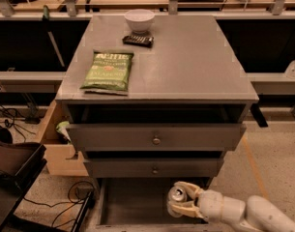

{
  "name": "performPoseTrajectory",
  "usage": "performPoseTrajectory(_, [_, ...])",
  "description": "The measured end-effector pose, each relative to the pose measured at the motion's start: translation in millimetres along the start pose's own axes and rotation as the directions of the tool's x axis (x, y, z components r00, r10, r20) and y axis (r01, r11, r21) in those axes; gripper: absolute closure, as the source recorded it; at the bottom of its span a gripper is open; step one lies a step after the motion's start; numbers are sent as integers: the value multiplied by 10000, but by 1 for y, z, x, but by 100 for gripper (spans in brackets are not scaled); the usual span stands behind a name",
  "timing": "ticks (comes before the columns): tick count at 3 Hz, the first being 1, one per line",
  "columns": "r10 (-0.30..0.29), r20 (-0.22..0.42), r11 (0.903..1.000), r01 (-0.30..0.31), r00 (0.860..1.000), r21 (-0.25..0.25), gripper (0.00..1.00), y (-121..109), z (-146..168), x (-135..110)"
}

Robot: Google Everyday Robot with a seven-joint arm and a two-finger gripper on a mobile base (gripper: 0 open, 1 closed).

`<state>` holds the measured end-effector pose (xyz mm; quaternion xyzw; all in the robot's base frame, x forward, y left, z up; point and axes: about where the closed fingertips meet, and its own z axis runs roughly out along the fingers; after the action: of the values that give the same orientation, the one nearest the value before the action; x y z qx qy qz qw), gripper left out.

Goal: Place 7up can into bottom drawer

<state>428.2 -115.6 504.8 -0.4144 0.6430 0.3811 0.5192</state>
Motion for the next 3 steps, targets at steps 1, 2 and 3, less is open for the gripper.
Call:
performPoseTrajectory(1, [862, 270, 9962, -857, 9959, -172, 100, -10, 58, 69])
performPoseTrajectory(2, [1217, 673, 9923, -1200, 9903, -292, 100, -17, 103, 121])
performPoseTrajectory(3, [1232, 927, 9910, -1177, 9880, -633, 100, -28, 151, 158])
